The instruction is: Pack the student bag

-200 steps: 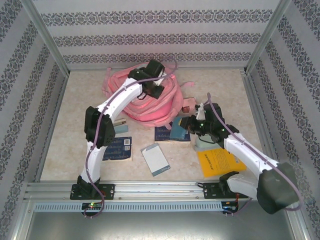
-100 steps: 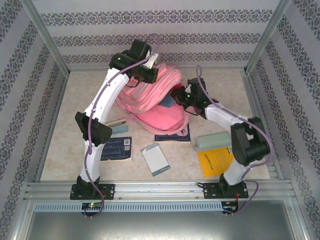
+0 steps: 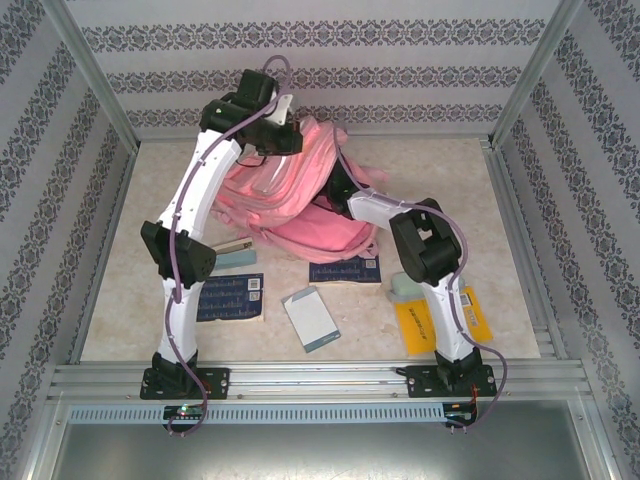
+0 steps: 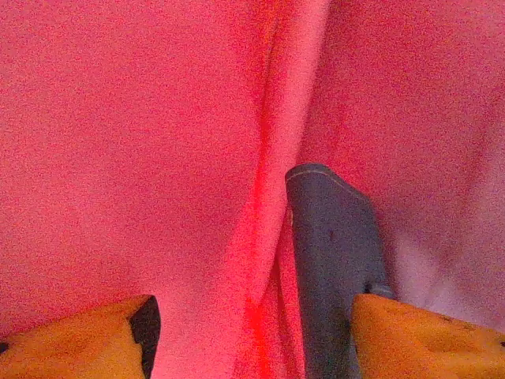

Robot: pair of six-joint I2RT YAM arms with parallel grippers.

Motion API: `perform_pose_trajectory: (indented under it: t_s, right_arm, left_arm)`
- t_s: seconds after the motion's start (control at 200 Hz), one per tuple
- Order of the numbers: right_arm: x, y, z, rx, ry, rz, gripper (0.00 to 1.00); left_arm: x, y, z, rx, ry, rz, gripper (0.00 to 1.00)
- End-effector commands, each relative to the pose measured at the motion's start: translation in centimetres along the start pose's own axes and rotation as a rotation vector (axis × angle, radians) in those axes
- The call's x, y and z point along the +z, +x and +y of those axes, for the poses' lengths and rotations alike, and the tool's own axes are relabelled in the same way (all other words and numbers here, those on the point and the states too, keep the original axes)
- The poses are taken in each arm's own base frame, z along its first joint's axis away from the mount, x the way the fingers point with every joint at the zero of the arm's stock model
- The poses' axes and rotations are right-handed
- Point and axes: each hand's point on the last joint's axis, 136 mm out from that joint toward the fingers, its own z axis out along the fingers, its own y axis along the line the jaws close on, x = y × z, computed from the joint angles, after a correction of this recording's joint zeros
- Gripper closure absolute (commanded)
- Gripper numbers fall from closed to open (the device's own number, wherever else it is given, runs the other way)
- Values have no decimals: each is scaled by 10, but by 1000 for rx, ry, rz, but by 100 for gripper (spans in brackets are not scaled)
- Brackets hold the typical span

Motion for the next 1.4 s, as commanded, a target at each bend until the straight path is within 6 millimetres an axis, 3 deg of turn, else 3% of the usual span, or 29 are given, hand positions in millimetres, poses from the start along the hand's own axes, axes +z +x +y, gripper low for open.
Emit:
perform_pose_trajectory:
  t_s: [0.0,0.115,0.235,0.46,0.605,0.68,0.779,0.919,1.049,1.154,1.279,1.394]
  right_arm:
    - [-17,-7,41,-114,-85,9,28]
    - [-46,-4,58,-220,-105,53,27]
    - [-78,-1,60,-304,-64,76,27]
    - [-134,-1,27,-366,57,84,29]
    - [-150,-16,-2,-309,106,61,35]
    - [-150,-27,-12,-275,125,50,43]
    - [-138,-36,-11,-250,122,63,64]
    - [-110,-42,14,-211,43,124,87]
    - [-83,-38,54,-158,-94,218,91]
    - [-77,-38,83,-149,-158,222,91]
    - [-77,-33,108,-124,-231,238,91]
    - [-76,-23,118,-122,-254,257,92]
  left_arm:
    - [-20,-45,9,-59,62,-161,100]
    - [-24,-57,34,-124,61,-205,100]
    - [-22,-65,56,-200,88,-232,100]
    - [-8,-59,62,-236,157,-213,100]
    - [-4,-58,50,-241,243,-199,100]
    - [-7,-56,43,-224,258,-194,100]
    - [-12,-51,35,-212,273,-187,100]
    - [-10,-38,24,-192,287,-149,100]
    - [9,-13,13,-152,260,-61,100]
    - [18,3,9,-136,221,-13,100]
    - [10,12,13,-116,103,-1,57]
    - [-10,13,9,-86,7,-45,44]
